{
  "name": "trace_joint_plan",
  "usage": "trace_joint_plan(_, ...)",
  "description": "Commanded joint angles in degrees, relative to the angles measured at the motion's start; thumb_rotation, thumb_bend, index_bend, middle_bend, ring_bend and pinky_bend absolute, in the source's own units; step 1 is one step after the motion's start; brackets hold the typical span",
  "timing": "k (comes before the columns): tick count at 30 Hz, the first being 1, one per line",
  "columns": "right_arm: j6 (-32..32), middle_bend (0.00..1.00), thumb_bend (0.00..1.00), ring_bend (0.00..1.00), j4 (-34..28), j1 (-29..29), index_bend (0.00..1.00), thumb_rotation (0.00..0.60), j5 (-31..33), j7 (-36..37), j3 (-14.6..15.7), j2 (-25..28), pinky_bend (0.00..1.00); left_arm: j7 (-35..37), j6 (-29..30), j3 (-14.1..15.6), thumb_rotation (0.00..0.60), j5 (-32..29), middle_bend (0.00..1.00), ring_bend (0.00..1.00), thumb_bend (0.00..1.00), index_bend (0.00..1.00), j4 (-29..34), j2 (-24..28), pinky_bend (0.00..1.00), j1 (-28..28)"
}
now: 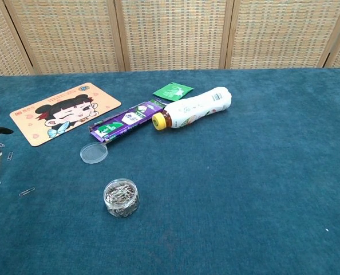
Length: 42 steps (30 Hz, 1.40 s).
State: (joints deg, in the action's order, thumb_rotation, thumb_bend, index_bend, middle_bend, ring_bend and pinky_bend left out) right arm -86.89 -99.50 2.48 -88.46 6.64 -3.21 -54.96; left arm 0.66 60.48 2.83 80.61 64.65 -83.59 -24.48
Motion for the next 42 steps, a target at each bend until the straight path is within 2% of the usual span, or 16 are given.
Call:
trace_joint_plan(1,0.2,0.0,0.0,0.0,0.0,0.1,0.0,0.6,0.1,-0.3,0.0,-0.1,0.0,1.1,-1.1,-0.4,0.6,-0.3,0.0,0.0,0.32,0.53,-1.7,-0.3,0.0,-0.1)
trace_joint_plan(13,0.3,0.0,0.0,0.0,0.0,0.1,0.0,0.6,0.3,-0.6,0.0,-0.2,0.0,2.4,-3.2,-0.7,0.6,0.2,0.0,0.0,0.35,0.53,-5.2,-2.1,0.0,-0.5)
trace_joint_plan(33,0.2,0.0,0.0,0.0,0.1,0.1,0.0,0.6,0.3,0.0,-0.1,-0.1,0.0,0.3,-5.2,-0.9,0.6,0.3,0.0,0.0,0.38,0.55,-4.8,-3.1,0.0,-0.9)
trace_joint_plan(35,0.2,0.0,0.0,0.0,0.1,0.1,0.0,0.6,0.4,0.0,-0.1,-0.1,0.0,0.3,-5.2,-0.9,0.6,0.3,0.0,0.0,0.38,0.57,-4.9,-3.3,0.0,-0.9)
trace_joint_plan(40,0.2,0.0,0.0,0.0,0.1,0.1,0.0,0.6,0.3,0.1,-0.1,0.0,0.0,-0.5,-5.5,-0.7,0.6,0.4,0.0,0.0,0.4,0.74,-5.6,-4.0,0.0,-0.7)
trace_joint_plan(42,0.2,0.0,0.0,0.0,0.1,0.1,0.0,0.6,0.3,0.1,-0.1,0.0,0.0,-0.6,-5.5,-0.7,0.6,0.3,0.0,0.0,0.41,0.76,-5.6,-4.0,0.0,-0.7)
